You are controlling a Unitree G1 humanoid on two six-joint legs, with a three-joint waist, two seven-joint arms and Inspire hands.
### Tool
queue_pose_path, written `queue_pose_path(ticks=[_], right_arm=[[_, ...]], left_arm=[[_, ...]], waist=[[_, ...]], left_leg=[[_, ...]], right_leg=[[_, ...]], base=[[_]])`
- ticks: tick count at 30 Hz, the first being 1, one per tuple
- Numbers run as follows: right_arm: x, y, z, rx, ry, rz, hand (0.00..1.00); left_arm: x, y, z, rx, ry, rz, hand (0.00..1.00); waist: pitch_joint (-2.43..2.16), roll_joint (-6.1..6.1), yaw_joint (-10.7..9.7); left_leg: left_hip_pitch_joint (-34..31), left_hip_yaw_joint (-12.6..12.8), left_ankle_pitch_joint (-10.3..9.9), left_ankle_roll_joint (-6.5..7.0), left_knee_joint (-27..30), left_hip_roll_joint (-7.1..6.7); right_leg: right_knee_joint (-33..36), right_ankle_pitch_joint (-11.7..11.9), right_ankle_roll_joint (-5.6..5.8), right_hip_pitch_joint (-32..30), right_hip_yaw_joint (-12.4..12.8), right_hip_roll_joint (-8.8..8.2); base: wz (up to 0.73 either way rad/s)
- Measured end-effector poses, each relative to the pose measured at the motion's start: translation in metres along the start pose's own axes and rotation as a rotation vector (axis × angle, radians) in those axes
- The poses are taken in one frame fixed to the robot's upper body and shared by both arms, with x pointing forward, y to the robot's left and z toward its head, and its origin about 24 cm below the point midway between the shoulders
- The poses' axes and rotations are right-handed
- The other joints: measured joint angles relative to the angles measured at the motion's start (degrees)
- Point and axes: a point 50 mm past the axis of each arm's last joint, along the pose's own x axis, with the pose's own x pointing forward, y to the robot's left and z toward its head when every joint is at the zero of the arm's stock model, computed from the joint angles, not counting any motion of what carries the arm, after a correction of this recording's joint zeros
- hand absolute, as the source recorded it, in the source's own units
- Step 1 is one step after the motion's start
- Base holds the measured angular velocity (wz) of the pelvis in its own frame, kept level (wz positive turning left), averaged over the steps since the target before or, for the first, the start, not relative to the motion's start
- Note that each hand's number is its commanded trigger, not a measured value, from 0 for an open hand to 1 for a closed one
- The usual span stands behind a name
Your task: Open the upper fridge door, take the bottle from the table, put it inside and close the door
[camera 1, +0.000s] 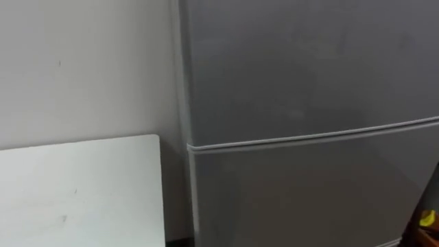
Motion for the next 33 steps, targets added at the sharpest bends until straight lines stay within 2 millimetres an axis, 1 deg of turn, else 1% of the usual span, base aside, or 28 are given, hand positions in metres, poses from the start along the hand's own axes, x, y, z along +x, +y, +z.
queue_pose_path(ticks=[1, 2, 4, 5, 6, 7, 12, 15, 17, 21, 23, 25, 27, 29, 30, 33], right_arm=[[0.004, 0.006, 0.012, 0.01, -0.056, 0.013, 0.0], [0.005, 0.01, 0.018, 0.02, -0.083, 0.021, 0.0], [0.008, 0.026, 0.039, 0.078, -0.17, 0.068, 0.0], [0.008, 0.031, 0.045, 0.098, -0.205, 0.09, 0.0], [0.007, 0.033, 0.048, 0.106, -0.216, 0.098, 0.0], [0.005, 0.036, 0.051, 0.117, -0.231, 0.114, 0.0], [-0.002, 0.051, 0.05, 0.086, -0.27, 0.179, 0.0], [-0.005, 0.055, 0.057, 0.094, -0.31, 0.202, 0.0], [-0.005, 0.062, 0.062, 0.116, -0.34, 0.217, 0.0], [-0.006, 0.073, 0.071, 0.092, -0.43, 0.253, 0.0], [-0.008, 0.077, 0.072, 0.081, -0.453, 0.291, 0.0], [-0.01, 0.081, 0.072, 0.069, -0.46, 0.318, 0.0], [-0.013, 0.089, 0.07, 0.076, -0.455, 0.36, 0.0], [-0.016, 0.1, 0.064, 0.035, -0.466, 0.417, 0.0], [-0.016, 0.103, 0.063, 0.019, -0.47, 0.43, 0.0], [-0.018, 0.114, 0.052, -0.029, -0.449, 0.493, 0.0]], left_arm=[[0.0, 0.002, 0.0, -0.01, 0.0, 0.009, 0.0], [0.0, 0.003, 0.0, -0.016, 0.001, 0.013, 0.0], [0.0, 0.005, -0.001, -0.023, 0.006, 0.02, 0.0], [0.0, 0.005, -0.001, -0.022, 0.005, 0.021, 0.0], [0.0, 0.005, 0.0, -0.023, 0.004, 0.022, 0.0], [0.001, 0.006, 0.0, -0.022, 0.003, 0.028, 0.0], [0.001, 0.006, 0.002, -0.019, 0.002, 0.04, 0.0], [0.002, 0.007, 0.002, -0.021, 0.002, 0.041, 0.0], [0.003, 0.006, 0.003, -0.013, 0.007, 0.039, 0.0], [0.004, 0.007, 0.006, 0.002, 0.004, 0.036, 0.0], [0.005, 0.007, 0.008, 0.012, -0.001, 0.033, 0.0], [0.005, 0.007, 0.009, 0.014, -0.003, 0.033, 0.0], [0.005, 0.006, 0.009, 0.018, -0.002, 0.028, 0.0], [0.006, 0.006, 0.013, 0.027, -0.01, 0.025, 0.0], [0.006, 0.006, 0.014, 0.031, -0.014, 0.026, 0.0], [0.007, 0.008, 0.018, 0.04, -0.02, 0.028, 0.0]], waist=[[0.03, -0.31, 0.3], [0.05, -0.45, 0.4], [0.21, -0.92, 0.6], [0.24, -1.03, 0.7], [0.25, -1.16, 0.9], [0.23, -1.11, 1.6], [0.36, -1.19, 2.5], [0.31, -1.1, 3.7], [0.3, -1.1, 4.0], [0.28, -1.0, 4.8], [0.24, -0.87, 5.0], [0.24, -0.81, 5.2], [0.34, -0.68, 5.4], [0.41, -0.46, 5.9], [0.44, -0.44, 6.2], [0.51, -0.82, 7.2]], left_leg=[[0.0, 0.0, 0.0, 0.0, 0.0, 0.0], [0.0, 0.0, 0.0, 0.0, -0.1, 0.01], [-0.1, -0.3, 0.0, 0.0, -0.1, 0.01], [-0.1, -0.4, 0.0, 0.0, -0.1, 0.01], [-0.1, -0.5, 0.0, 0.0, -0.1, 0.01], [-0.1, -0.5, 0.0, 0.0, -0.1, 0.01], [-0.3, -0.8, 0.0, 0.0, -0.1, -0.01], [-0.3, -0.9, 0.0, 0.0, 0.0, -0.01], [-0.4, -1.1, 0.0, 0.0, 0.0, -0.05], [-0.3, -1.2, 0.0, 0.0, 0.0, -0.05], [-0.1, -1.9, 0.0, 0.0, 0.0, -0.11], [0.0, -2.5, 0.0, 0.0, 0.0, -0.14], [0.3, -2.6, 0.0, 0.0, 0.0, -0.1], [0.3, -2.6, 0.0, 0.0, 0.0, -0.08], [0.2, -2.6, 0.0, 0.0, 0.0, -0.08], [0.3, -2.8, 0.0, 0.0, 0.0, -0.12]], right_leg=[[-0.1, 0.0, 0.0, 0.0, -0.1, 0.0], [-0.1, 0.0, 0.01, 0.0, -0.2, 0.0], [-0.2, 0.0, 0.01, 0.0, -0.5, 0.0], [-0.4, 0.0, 0.01, 0.1, -0.5, 0.01], [-0.4, 0.0, 0.01, 0.2, -0.6, 0.01], [-0.3, 0.0, 0.01, 0.2, -0.6, 0.02], [-0.3, 0.0, 0.03, 0.1, -0.8, -0.06], [-0.3, -0.1, 0.06, 0.1, -0.9, -0.11], [-0.3, -0.1, 0.06, 0.1, -1.4, -0.22], [-0.5, -0.1, 0.06, 0.5, -1.5, -0.22], [-1.3, 0.0, 0.13, 1.6, -2.1, -0.2], [-1.5, 0.0, 0.13, 2.0, -2.8, -0.22], [-1.3, 0.0, 0.11, 2.1, -2.9, -0.2], [-1.1, 0.0, 0.1, 2.0, -2.9, -0.22], [-1.1, 0.0, 0.1, 2.0, -3.0, -0.23], [-1.1, 0.0, 0.1, 2.2, -3.1, -0.27]], base=[[0.0], [0.04], [0.05], [0.05], [0.0], [0.0], [0.01], [0.02], [0.07], [0.02], [0.16], [0.15], [0.04], [0.0], [0.0], [0.02]])
